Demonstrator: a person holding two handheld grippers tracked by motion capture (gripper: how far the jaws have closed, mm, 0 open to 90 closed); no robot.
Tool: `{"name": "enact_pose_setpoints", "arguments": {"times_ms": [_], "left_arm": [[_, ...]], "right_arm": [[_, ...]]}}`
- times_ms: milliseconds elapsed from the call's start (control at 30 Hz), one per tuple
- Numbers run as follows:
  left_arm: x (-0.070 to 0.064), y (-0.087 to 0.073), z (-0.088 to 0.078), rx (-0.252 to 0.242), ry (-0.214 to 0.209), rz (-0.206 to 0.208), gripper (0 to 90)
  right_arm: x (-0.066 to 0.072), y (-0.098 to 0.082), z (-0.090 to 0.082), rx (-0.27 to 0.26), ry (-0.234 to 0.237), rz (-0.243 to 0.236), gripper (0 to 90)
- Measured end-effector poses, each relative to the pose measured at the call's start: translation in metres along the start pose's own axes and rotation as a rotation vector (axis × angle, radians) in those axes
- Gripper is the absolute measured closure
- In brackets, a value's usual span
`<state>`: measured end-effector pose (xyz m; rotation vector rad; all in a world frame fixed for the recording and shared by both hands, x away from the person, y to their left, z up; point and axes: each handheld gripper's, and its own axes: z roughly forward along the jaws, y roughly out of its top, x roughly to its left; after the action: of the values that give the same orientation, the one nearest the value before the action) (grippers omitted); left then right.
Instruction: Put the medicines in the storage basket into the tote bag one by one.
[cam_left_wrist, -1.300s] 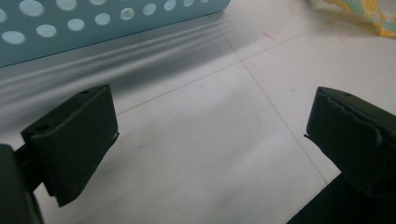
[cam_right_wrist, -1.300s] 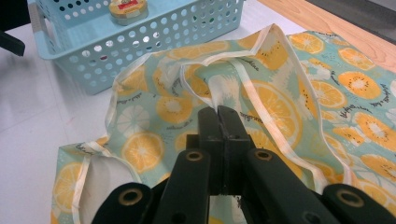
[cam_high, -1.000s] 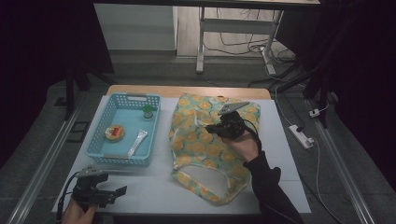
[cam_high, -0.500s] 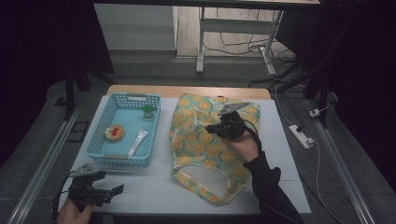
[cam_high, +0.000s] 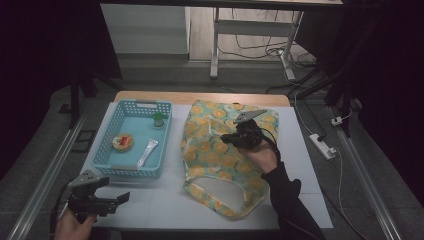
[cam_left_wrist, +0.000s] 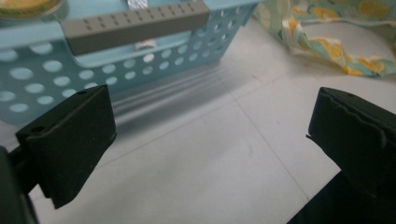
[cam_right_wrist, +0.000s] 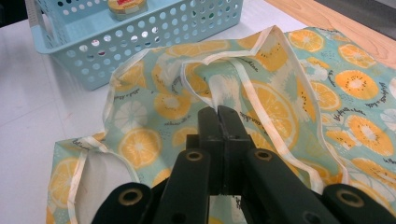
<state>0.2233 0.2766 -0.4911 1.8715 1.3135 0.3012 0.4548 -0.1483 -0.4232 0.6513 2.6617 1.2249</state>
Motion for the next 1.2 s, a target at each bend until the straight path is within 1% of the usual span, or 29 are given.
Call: {"name": "enact_pose_setpoints", "arguments": {"times_ms": [167, 300, 400, 500, 600, 633, 700, 733, 867, 933, 1000, 1067, 1100, 1167, 1200], "left_arm": [[0.001, 0.01, -0.002, -0.022, 0.021, 0.011, 1.5], [0.006, 0.02, -0.001, -0.014, 0.021, 0.008, 1.4], [0.009, 0.028, 0.0, 0.0, 0.025, 0.018, 1.6], [0.014, 0.036, 0.002, 0.004, 0.015, 0.023, 1.4], [0.019, 0.046, 0.006, 0.012, 0.018, 0.032, 0.9], [0.021, 0.048, 0.007, 0.012, 0.014, 0.029, 0.8], [0.026, 0.054, 0.01, 0.012, -0.008, 0.035, 0.1], [0.028, 0.056, 0.011, 0.011, -0.008, 0.036, 0.0], [0.036, 0.067, 0.016, 0.015, 0.012, 0.042, 0.0], [0.039, 0.073, 0.019, 0.017, 0.015, 0.046, 0.0], [0.042, 0.079, 0.022, 0.017, 0.026, 0.047, 0.1], [0.045, 0.086, 0.026, 0.016, 0.047, 0.051, 0.1], [0.047, 0.089, 0.027, 0.017, 0.051, 0.046, 0.1], [0.053, 0.097, 0.032, 0.023, 0.047, 0.033, 0.4], [0.055, 0.101, 0.035, 0.027, 0.055, 0.03, 0.6]], "right_arm": [[0.0, 0.0, 0.0, 0.001, 0.001, 0.0, 90.0], [0.0, 0.0, 0.0, 0.003, 0.002, -0.001, 90.0], [0.0, 0.0, 0.0, 0.003, 0.004, -0.001, 90.0], [0.0, 0.0, 0.0, 0.005, 0.005, -0.001, 90.0], [0.0, 0.0, 0.0, 0.005, 0.006, -0.001, 90.0], [0.0, 0.0, 0.0, 0.005, 0.006, -0.001, 90.0], [0.0, 0.0, 0.0, 0.006, 0.007, -0.001, 90.0], [0.0, 0.0, 0.0, 0.006, 0.007, 0.0, 90.0], [-0.001, 0.0, 0.0, 0.007, 0.008, 0.001, 90.0], [0.0, 0.0, 0.0, 0.008, 0.008, 0.001, 90.0], [0.0, 0.0, 0.0, 0.008, 0.009, 0.001, 90.0], [0.0, 0.0, 0.0, 0.008, 0.009, 0.0, 90.0], [0.0, 0.0, 0.0, 0.008, 0.009, 0.0, 90.0], [0.0, 0.0, 0.0, 0.008, 0.009, -0.001, 90.0], [0.0, 0.0, 0.0, 0.009, 0.009, -0.001, 90.0]]}}
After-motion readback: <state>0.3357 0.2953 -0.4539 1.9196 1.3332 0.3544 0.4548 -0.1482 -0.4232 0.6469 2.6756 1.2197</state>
